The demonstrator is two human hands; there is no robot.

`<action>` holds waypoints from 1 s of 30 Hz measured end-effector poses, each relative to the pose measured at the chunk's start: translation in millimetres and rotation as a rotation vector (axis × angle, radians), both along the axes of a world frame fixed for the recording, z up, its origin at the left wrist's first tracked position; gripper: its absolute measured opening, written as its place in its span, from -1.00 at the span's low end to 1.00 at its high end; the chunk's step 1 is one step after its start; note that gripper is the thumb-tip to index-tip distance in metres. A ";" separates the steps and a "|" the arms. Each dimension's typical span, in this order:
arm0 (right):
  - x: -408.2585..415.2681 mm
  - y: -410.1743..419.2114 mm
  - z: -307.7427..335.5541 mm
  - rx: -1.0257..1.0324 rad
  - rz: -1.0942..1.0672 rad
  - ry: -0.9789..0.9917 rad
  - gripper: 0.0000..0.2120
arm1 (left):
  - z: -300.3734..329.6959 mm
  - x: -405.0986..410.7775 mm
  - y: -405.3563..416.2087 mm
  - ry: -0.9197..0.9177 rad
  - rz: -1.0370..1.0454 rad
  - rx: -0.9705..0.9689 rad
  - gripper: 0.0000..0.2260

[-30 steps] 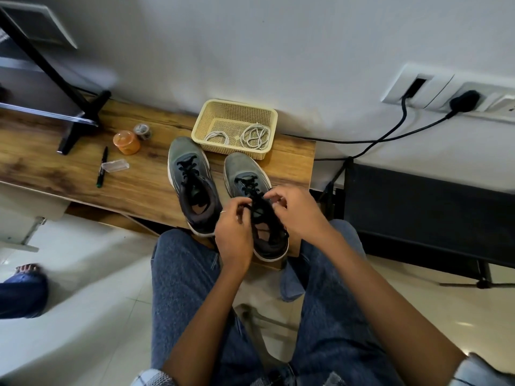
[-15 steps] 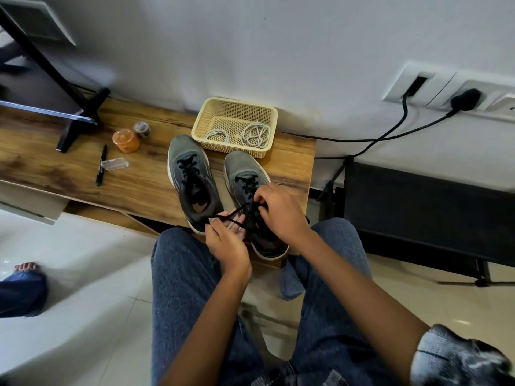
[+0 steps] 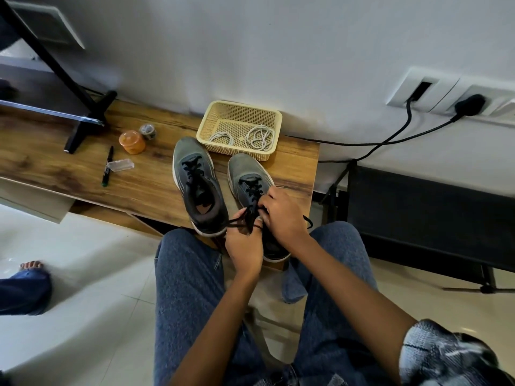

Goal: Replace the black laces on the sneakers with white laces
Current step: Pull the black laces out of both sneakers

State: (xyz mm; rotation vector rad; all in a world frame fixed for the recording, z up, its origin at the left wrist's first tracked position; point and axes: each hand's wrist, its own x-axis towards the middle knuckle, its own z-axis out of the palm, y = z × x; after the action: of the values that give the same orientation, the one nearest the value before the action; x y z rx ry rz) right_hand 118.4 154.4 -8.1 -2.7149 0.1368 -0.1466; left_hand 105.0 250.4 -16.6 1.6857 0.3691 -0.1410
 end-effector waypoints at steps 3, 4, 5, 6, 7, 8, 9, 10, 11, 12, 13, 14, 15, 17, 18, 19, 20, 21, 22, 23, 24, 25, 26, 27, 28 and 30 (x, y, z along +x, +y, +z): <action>-2.5 -5.2 2.3 0.107 -0.047 -0.011 -0.93 | -6.2 1.4 2.7 -0.109 -0.045 0.052 -0.76; -3.4 -6.9 2.5 0.141 -0.061 -0.014 -0.94 | -7.3 0.7 3.6 -0.134 -0.064 0.050 -0.78; -4.1 -8.3 2.4 0.169 -0.068 -0.014 -0.94 | -7.9 -0.3 4.0 -0.150 -0.081 0.054 -0.80; -4.3 -9.1 1.8 0.190 -0.067 -0.008 -0.95 | -7.4 -1.7 3.9 -0.164 -0.088 0.056 -0.82; -4.5 -9.3 1.2 0.205 -0.059 -0.002 -0.95 | -7.0 -2.8 3.7 -0.173 -0.087 0.057 -0.82; -4.4 -8.9 0.8 0.218 -0.048 0.005 -0.95 | -7.3 -3.8 3.7 -0.175 -0.083 0.055 -0.82; -4.3 -8.7 0.7 0.230 -0.037 0.009 -0.94 | -8.0 -4.7 3.8 -0.174 -0.084 0.057 -0.82; -4.2 -8.7 1.1 0.241 -0.026 0.013 -0.94 | -9.2 -5.5 4.1 -0.177 -0.085 0.071 -0.82; -4.3 -9.1 1.4 0.246 -0.013 0.016 -0.94 | -11.7 -5.8 4.9 -0.181 -0.090 0.099 -0.83; -4.1 -9.9 2.5 0.247 0.003 0.021 -0.94 | -13.8 -5.6 5.4 -0.181 -0.096 0.132 -0.82; -3.9 -11.4 3.8 0.240 0.022 0.026 -0.94 | -14.7 -5.1 5.7 -0.178 -0.099 0.159 -0.81; -3.5 -13.2 4.7 0.233 0.036 0.030 -0.94 | -14.0 -4.4 5.5 -0.174 -0.100 0.177 -0.80; -3.3 -15.2 5.3 0.232 0.046 0.029 -0.95 | -13.5 -3.4 5.2 -0.177 -0.100 0.191 -0.79; -3.0 -18.8 4.3 0.264 0.036 0.004 -0.96 | -11.8 -2.3 4.8 -0.197 -0.099 0.222 -0.79; -3.2 -19.6 3.9 0.293 0.016 -0.017 -0.96 | -11.6 -2.5 4.6 -0.201 -0.098 0.235 -0.79; -4.0 -19.4 2.3 0.327 -0.018 -0.040 -0.96 | -11.4 -2.9 4.4 -0.201 -0.095 0.242 -0.79; -4.9 -18.3 -0.3 0.371 -0.075 -0.066 -0.97 | -11.2 -3.5 4.6 -0.195 -0.089 0.245 -0.79; -5.8 -17.3 -3.2 0.445 -0.153 -0.087 -0.96 | -11.8 -3.7 4.8 -0.184 -0.086 0.243 -0.79; -6.5 -16.1 -4.3 0.555 -0.248 -0.087 -0.93 | -11.7 -4.1 4.9 -0.178 -0.084 0.247 -0.78; -6.6 -14.5 -3.7 0.683 -0.334 -0.077 -0.90 | -11.8 -4.0 4.9 -0.178 -0.090 0.264 -0.78; -6.2 -13.1 -3.7 0.770 -0.394 -0.065 -0.87 | -11.2 -3.8 4.7 -0.177 -0.098 0.286 -0.77; -6.0 -12.2 -3.6 0.784 -0.410 -0.062 -0.87 | -11.1 -3.2 4.7 -0.171 -0.104 0.300 -0.77; -5.6 -11.6 -1.3 0.714 -0.382 -0.067 -0.90 | -10.1 -2.9 4.8 -0.166 -0.114 0.308 -0.77; -5.3 -11.7 1.1 0.586 -0.321 -0.075 -0.93 | -10.9 -2.3 4.9 -0.168 -0.128 0.309 -0.77; -4.9 -11.0 3.6 0.427 -0.242 -0.083 -0.93 | -9.3 -2.6 4.9 -0.173 -0.148 0.317 -0.77; -2.3 -9.1 5.2 0.154 -0.090 -0.060 -0.83 | -7.0 -2.1 4.9 -0.189 -0.184 0.352 -0.76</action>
State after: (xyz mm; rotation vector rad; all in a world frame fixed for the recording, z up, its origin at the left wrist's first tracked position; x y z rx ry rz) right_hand 116.1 145.4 -3.0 -2.5486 0.2426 -0.2341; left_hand 102.9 255.3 -23.6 2.0622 0.0987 -0.0527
